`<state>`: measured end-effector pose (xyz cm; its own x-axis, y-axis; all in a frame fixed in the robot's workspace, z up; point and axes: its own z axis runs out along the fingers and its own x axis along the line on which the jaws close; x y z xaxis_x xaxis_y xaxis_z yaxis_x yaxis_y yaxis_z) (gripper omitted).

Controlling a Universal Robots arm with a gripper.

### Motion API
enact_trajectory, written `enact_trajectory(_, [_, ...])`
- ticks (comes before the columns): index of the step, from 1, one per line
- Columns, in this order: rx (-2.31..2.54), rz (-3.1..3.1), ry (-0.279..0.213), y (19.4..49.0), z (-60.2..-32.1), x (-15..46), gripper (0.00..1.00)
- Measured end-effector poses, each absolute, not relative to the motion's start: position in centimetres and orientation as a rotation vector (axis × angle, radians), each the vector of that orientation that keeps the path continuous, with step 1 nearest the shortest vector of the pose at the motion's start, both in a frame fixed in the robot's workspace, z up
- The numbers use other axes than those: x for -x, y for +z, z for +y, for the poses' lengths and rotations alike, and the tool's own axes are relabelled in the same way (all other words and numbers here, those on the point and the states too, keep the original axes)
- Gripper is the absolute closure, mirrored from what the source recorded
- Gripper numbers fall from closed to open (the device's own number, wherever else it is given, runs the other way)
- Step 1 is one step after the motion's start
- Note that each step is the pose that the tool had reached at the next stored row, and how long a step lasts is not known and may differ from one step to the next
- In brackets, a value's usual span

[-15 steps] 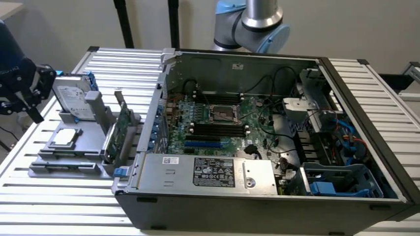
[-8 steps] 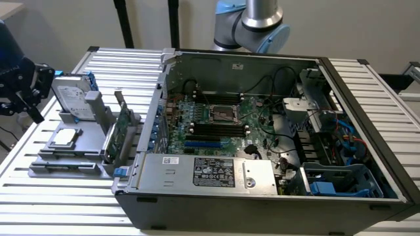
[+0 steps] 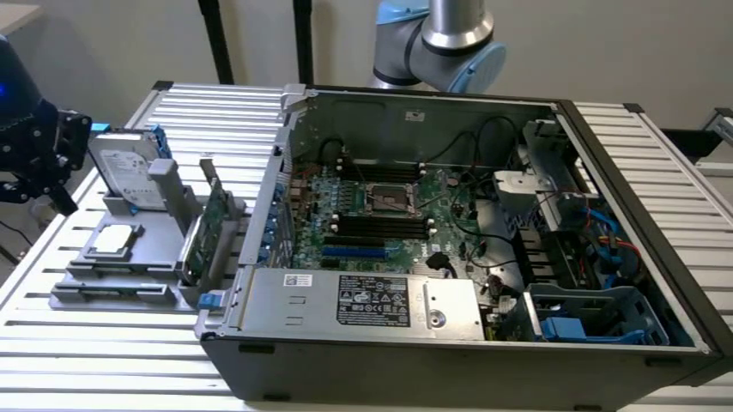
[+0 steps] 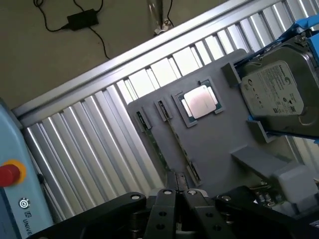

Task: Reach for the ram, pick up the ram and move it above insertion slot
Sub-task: 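Pick up the ram and move it above insertion slot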

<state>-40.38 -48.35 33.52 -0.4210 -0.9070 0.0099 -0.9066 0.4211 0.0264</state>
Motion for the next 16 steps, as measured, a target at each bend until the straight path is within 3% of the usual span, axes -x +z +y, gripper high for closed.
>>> enact_trajectory(16, [-1.974,-2.421,-0.016,33.52,-48.35,40.37,0.88])
